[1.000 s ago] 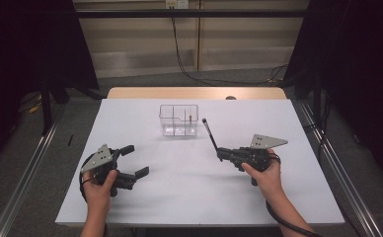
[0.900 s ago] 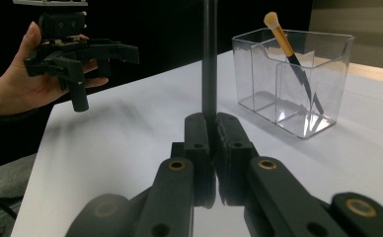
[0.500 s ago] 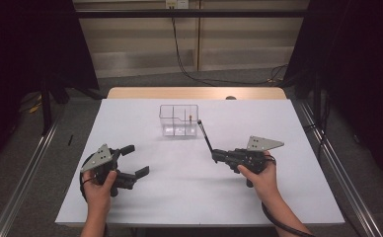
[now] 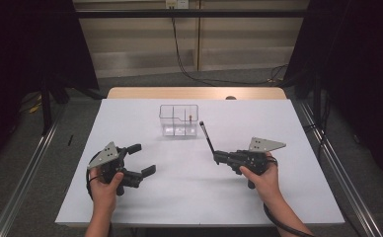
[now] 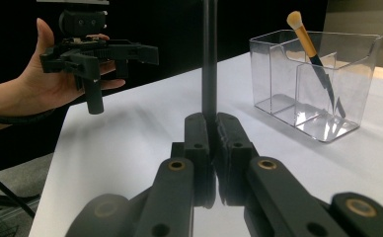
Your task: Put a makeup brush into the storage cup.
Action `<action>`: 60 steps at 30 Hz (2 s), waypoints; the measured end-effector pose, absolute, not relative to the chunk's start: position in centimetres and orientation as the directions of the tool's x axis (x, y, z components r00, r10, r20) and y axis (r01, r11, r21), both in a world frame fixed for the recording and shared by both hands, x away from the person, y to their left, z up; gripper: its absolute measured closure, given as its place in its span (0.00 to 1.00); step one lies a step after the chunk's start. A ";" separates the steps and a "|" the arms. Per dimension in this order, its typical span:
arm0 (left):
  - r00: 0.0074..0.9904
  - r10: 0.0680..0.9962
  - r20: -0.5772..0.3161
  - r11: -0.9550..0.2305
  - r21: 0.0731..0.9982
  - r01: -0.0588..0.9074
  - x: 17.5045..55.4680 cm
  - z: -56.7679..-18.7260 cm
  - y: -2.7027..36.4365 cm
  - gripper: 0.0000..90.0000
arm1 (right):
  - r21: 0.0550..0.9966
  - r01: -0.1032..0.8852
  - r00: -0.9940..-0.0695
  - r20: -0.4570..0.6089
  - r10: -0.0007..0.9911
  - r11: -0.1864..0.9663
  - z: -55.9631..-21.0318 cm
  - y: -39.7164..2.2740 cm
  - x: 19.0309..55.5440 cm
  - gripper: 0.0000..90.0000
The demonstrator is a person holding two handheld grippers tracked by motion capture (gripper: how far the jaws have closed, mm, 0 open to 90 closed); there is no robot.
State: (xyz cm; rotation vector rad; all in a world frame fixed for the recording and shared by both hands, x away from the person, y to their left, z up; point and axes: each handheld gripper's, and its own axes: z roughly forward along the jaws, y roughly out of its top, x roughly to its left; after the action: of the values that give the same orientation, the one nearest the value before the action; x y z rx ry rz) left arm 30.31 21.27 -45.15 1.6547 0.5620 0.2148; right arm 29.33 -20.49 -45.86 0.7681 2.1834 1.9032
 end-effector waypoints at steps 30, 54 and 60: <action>0.893 0.387 -0.229 -0.052 0.962 0.269 31.7 -43.7 15.0 0.00 | 0.957 0.282 -0.868 0.223 0.443 0.071 -46.1 -20.1 29.2 0.94; 0.892 0.356 -0.279 -0.040 0.949 0.313 32.7 -43.2 11.3 0.08 | 0.952 0.292 -0.874 0.226 0.430 0.094 -46.6 -19.3 29.0 0.94; 0.897 0.352 -0.265 -0.050 0.952 0.301 32.8 -42.9 10.9 0.13 | 0.951 0.292 -0.875 0.225 0.430 0.098 -46.6 -19.2 29.0 0.94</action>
State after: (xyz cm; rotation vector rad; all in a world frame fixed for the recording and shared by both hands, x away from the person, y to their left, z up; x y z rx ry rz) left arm 32.83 10.87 -42.89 1.6445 0.5121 0.0447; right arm 29.04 -19.20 -46.64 0.7418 2.2434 1.8997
